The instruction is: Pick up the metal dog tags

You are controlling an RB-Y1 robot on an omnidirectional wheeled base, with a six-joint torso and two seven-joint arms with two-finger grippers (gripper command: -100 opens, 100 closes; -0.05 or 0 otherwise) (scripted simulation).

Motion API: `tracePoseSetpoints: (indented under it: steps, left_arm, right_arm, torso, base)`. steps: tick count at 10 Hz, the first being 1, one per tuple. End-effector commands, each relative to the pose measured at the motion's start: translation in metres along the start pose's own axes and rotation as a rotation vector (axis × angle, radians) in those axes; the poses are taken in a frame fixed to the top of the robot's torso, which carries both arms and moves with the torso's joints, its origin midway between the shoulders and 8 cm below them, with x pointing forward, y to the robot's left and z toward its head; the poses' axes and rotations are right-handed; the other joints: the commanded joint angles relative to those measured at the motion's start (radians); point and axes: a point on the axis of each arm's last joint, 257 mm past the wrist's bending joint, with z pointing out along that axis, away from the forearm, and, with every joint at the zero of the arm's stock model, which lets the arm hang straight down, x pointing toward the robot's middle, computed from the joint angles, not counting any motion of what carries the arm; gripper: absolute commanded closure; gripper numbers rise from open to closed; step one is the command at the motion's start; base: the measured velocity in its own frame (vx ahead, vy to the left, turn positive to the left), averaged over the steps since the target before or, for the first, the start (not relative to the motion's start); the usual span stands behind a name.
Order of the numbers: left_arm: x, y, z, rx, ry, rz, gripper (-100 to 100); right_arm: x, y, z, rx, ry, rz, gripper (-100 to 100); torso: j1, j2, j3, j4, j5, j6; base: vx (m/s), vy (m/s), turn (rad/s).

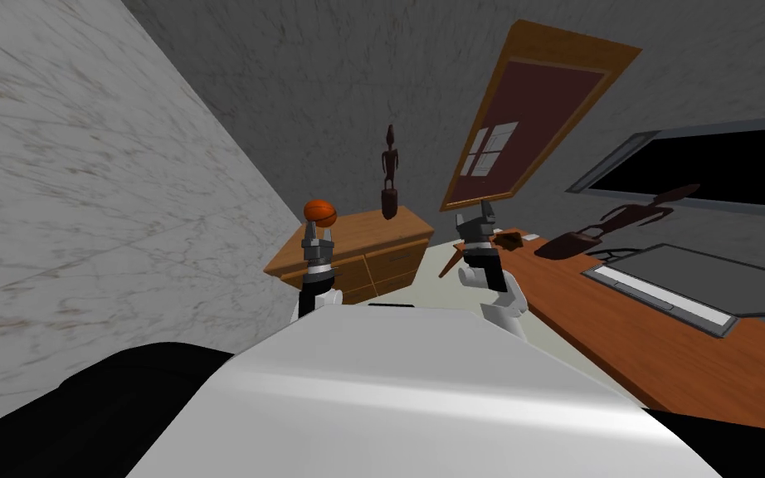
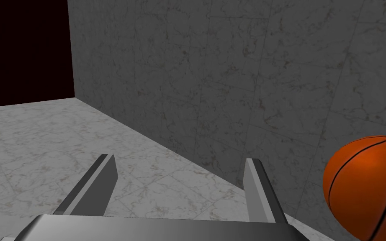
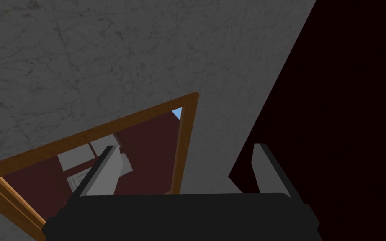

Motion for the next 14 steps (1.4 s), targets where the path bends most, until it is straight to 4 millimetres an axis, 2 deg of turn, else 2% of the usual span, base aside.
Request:
tracePoseSetpoints:
  steps: [1,2,3,4,5,6,7,8,9,10,11,12,13,14]
  left_arm:
    - [0.000,0.000,0.000,0.000,0.000,0.000,0]
    - [0.000,0.000,0.000,0.000,0.000,0.000,0]
    - [0.000,0.000,0.000,0.000,0.000,0.000,0]
    - [0.000,0.000,0.000,0.000,0.000,0.000,0]
    - [0.000,0.000,0.000,0.000,0.000,0.000,0]
    - [0.000,0.000,0.000,0.000,0.000,0.000,0]
    - [0.000,0.000,0.000,0.000,0.000,0.000,0]
    - [0.000,0.000,0.000,0.000,0.000,0.000,0]
    - [0.000,0.000,0.000,0.000,0.000,0.000,0]
    - [0.000,0.000,0.000,0.000,0.000,0.000,0]
    - [0.000,0.000,0.000,0.000,0.000,0.000,0]
    - [0.000,0.000,0.000,0.000,0.000,0.000,0]
    - [0.000,0.000,0.000,0.000,0.000,0.000,0]
    - [0.000,0.000,0.000,0.000,0.000,0.000,0]
  right_arm:
    - [-0.016,-0.015,0.012,0.040,-0.024,0.036,-100]
    - [-0.013,-0.011,0.021,0.031,-0.022,0.042,-100]
    - [-0.028,-0.023,0.028,0.062,-0.048,0.075,-100]
    - [-0.026,-0.021,0.038,0.061,-0.049,0.081,-100]
    - [-0.042,-0.031,0.045,0.087,-0.078,0.119,-100]
    - [-0.039,-0.029,0.055,0.085,-0.078,0.126,-100]
    - [-0.040,-0.030,0.054,0.091,-0.081,0.126,-100]
    - [-0.056,-0.040,0.064,0.118,-0.116,0.172,-100]
    - [-0.054,-0.040,0.071,0.123,-0.119,0.178,-100]
    - [-0.069,-0.047,0.079,0.142,-0.153,0.223,-100]
    - [-0.069,-0.050,0.086,0.156,-0.162,0.235,-100]
    - [-0.083,-0.055,0.094,0.170,-0.195,0.282,-100]
    - [-0.082,-0.058,0.102,0.180,-0.203,0.299,-100]
    - [-0.083,-0.061,0.101,0.191,-0.209,0.299,-100]
  torso:
    - [0.000,0.000,0.000,0.000,0.000,0.000]
    - [0.000,0.000,0.000,0.000,0.000,0.000]
    - [0.000,0.000,0.000,0.000,0.000,0.000]
    - [0.000,0.000,0.000,0.000,0.000,0.000]
    - [0.000,0.000,0.000,0.000,0.000,0.000]
    - [0.000,0.000,0.000,0.000,0.000,0.000]
    - [0.000,0.000,0.000,0.000,0.000,0.000]
    - [0.001,0.000,0.000,0.000,0.000,0.000]
    - [0.000,0.000,0.000,0.000,0.000,0.000]
    - [0.001,0.000,0.000,0.000,0.000,0.000]
    - [0.000,0.000,0.000,0.000,0.000,0.000]
    - [0.000,0.000,0.000,0.000,0.000,0.000]
    - [0.000,0.000,0.000,0.000,0.000,0.000]
    - [0.001,0.000,0.000,0.000,0.000,0.000]
  base:
    - [-0.014,-0.014,-0.087]
    - [-0.015,-0.011,-0.062]
    - [-0.018,-0.014,-0.112]
    - [-0.015,-0.009,-0.051]
    - [-0.015,-0.014,-0.087]
    - [-0.014,-0.013,-0.057]
    - [-0.006,-0.006,0.005]
    - [-0.011,-0.009,-0.084]
    - [-0.011,-0.007,-0.060]
    - [-0.011,-0.013,-0.102]
    - [-0.010,-0.011,-0.042]
    - [-0.012,-0.012,-0.092]
    - [-0.010,-0.009,-0.043]
    - [-0.003,-0.005,0.018]
